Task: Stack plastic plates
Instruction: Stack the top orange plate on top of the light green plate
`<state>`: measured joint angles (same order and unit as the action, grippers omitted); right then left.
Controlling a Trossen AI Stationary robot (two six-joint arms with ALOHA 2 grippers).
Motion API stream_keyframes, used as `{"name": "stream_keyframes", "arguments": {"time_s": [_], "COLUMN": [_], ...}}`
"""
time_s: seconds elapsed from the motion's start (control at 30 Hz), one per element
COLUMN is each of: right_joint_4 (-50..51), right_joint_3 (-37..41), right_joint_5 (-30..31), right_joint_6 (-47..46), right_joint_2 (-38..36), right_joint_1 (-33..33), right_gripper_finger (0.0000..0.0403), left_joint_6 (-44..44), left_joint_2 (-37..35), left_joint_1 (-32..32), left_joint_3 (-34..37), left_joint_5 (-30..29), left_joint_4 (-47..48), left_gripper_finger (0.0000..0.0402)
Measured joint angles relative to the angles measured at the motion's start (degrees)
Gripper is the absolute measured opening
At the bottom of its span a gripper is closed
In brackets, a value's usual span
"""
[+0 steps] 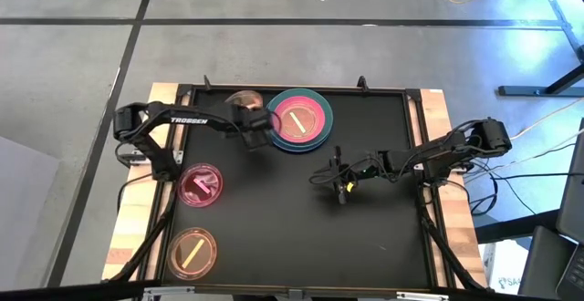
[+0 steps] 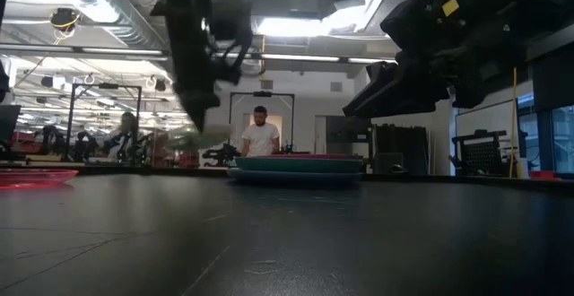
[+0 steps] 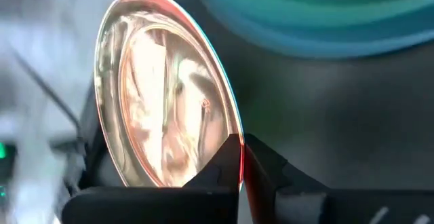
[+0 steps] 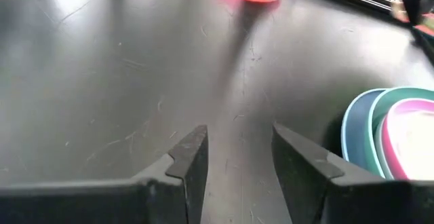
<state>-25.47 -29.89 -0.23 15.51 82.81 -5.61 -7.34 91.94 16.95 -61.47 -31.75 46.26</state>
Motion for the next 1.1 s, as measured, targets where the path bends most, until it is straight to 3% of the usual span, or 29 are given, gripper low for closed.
{"name": "stream_keyframes", "arguments": {"time_s": [0.17, 0.37, 0.83, 1.1], "right_joint_4": [0.0, 0.0, 0.0, 0.5], "right_joint_3": [0.0, 0.0, 0.0, -0.1], "right_joint_5": [-0.2, -0.2, -0.2, 0.7], "right_joint_6": [0.0, 0.0, 0.0, 0.0], "right_joint_2": [0.0, 0.0, 0.0, 0.0], "right_joint_1": [0.0, 0.0, 0.0, 0.0], "right_gripper_finger": [0.0152, 0.0152, 0.0152, 0.0152], "left_joint_6": [15.9, 30.9, 33.4, 33.4], "left_joint_2": [0.0, 0.0, 4.3, 10.3], "left_joint_1": [-5.7, -8.4, -3.5, -2.4], "left_joint_3": [-2.4, -2.4, -2.4, -2.4], "left_joint_5": [0.0, 9.5, 19.1, 18.8], "left_joint_4": [-9.9, -22.1, -29.5, -31.6], "left_gripper_finger": [0.0003, 0.0005, 0.0006, 0.0006]}}
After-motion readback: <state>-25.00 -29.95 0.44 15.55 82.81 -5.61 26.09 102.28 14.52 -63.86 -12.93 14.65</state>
